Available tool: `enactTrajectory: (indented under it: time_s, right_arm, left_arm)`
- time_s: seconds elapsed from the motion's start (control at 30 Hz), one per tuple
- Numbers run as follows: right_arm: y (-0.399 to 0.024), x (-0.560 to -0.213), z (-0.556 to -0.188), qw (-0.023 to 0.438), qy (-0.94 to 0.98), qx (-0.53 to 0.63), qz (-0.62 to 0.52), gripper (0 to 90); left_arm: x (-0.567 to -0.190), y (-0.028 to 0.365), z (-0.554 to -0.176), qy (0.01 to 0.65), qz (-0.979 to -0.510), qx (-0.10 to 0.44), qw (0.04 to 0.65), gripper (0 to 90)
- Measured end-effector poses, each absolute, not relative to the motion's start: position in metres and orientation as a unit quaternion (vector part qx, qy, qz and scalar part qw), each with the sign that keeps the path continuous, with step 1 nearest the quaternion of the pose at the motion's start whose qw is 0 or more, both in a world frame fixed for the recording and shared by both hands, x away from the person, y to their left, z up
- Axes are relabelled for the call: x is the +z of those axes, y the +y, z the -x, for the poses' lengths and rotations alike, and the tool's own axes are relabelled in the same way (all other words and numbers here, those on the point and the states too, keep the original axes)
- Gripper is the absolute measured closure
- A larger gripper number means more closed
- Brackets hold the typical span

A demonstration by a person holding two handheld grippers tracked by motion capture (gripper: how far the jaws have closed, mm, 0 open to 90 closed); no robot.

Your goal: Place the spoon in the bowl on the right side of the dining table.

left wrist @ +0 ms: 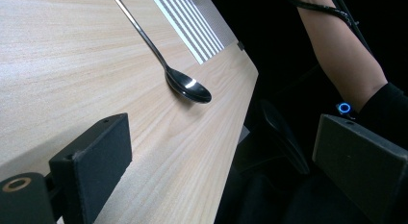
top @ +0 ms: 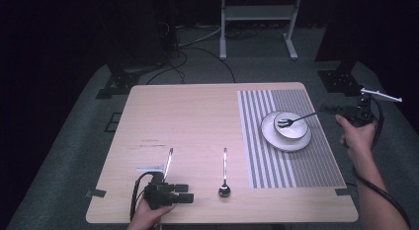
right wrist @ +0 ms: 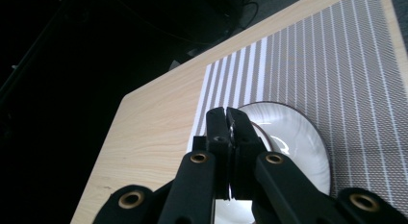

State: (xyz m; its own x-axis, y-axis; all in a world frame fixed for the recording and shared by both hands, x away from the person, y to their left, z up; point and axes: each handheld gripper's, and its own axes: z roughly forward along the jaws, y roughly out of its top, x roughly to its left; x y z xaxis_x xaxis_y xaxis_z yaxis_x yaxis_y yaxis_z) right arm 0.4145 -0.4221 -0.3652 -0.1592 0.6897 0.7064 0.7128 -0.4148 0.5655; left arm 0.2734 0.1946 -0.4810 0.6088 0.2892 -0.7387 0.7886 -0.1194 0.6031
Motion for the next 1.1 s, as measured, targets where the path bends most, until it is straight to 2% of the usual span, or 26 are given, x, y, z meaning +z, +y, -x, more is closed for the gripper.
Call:
enactTrajectory:
  time_s: [0.93,1.1]
  right_arm:
    - [-0.432,-0.396,-0.415,0.012,-0.532,-0.519,0.669,88.4]
    - [-0.433,-0.401,-0.414,0.019,-0.527,-0.523,0.67,84.0]
  left_arm:
    - [-0.482,0.194,-0.273,0.38,-0.712,-0.229,0.544,5.1]
    - [-0.482,0.194,-0.274,0.379,-0.713,-0.228,0.544,5.1]
